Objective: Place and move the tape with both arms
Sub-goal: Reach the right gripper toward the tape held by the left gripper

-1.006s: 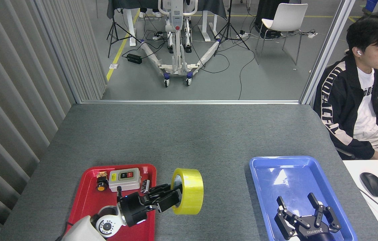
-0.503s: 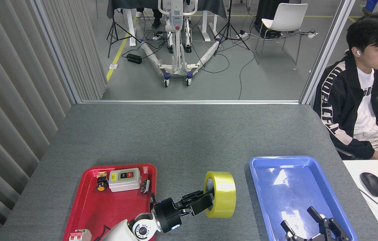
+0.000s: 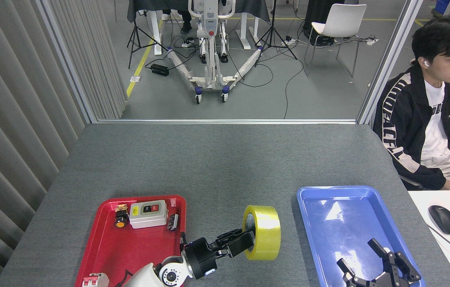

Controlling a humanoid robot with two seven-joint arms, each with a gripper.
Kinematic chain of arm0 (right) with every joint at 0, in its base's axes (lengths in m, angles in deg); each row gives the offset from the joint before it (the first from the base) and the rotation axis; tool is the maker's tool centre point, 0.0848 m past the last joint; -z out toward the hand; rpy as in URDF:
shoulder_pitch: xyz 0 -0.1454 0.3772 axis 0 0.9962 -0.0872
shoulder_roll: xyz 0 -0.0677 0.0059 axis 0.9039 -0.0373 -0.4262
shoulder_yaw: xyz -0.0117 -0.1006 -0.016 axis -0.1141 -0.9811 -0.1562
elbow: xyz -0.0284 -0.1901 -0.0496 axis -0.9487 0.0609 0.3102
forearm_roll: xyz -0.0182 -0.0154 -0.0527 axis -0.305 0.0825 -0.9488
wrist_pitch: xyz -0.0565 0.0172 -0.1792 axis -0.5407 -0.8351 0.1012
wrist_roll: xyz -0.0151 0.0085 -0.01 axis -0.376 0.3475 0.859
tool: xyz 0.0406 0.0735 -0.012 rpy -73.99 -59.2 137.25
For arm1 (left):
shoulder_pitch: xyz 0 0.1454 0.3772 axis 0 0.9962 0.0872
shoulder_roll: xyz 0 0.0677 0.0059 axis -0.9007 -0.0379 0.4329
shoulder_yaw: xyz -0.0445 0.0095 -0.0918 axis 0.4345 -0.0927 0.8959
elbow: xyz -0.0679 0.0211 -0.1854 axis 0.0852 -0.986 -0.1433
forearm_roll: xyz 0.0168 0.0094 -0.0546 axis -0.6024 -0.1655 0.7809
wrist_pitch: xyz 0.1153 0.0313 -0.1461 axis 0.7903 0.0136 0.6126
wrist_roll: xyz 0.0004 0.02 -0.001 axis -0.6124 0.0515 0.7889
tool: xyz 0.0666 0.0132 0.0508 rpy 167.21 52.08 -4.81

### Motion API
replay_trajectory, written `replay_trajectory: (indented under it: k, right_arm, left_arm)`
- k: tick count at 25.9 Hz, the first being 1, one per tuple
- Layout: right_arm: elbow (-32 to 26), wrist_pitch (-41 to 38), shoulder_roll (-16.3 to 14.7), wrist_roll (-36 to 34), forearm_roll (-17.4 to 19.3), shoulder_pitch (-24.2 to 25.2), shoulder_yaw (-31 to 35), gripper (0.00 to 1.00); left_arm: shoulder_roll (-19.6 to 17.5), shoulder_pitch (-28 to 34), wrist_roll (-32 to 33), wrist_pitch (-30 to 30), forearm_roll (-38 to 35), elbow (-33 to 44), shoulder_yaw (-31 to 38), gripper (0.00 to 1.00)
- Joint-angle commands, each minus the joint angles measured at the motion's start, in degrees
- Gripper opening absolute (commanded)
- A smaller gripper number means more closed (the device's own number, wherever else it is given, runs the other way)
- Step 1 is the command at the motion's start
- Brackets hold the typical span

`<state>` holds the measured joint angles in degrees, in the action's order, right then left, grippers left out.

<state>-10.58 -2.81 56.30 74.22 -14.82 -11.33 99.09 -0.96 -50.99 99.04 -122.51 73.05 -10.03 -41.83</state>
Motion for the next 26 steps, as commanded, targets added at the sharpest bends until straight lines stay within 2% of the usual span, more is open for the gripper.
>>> replay_trajectory:
  k: [1,6,20,26]
  right_arm:
    - [-0.5,0.0,-0.3,0.0,0.0,-1.3,-3.6,1.0]
    - [-1.2,0.0,-0.3,0.1,0.0,-0.7,-4.6,1.0]
    - [-2.4,0.0,0.7,0.2,-2.5,-1.3,-15.0,1.0]
    - [-2.3,0.0,1.5,0.3,-2.9,-3.9,-17.6,0.99]
  left_arm:
    - [0.1,-0.1,0.0,0.0,0.2,-0.3,0.0,0.0]
    - [0.0,-0.6,0.0,0.0,0.2,-0.8,-0.2,0.0]
    - [-0.2,-0.6,0.0,0.0,0.1,-0.7,-0.8,0.0]
    - [-0.1,-0.6,-0.2,0.0,0.2,-0.7,-0.8,0.0]
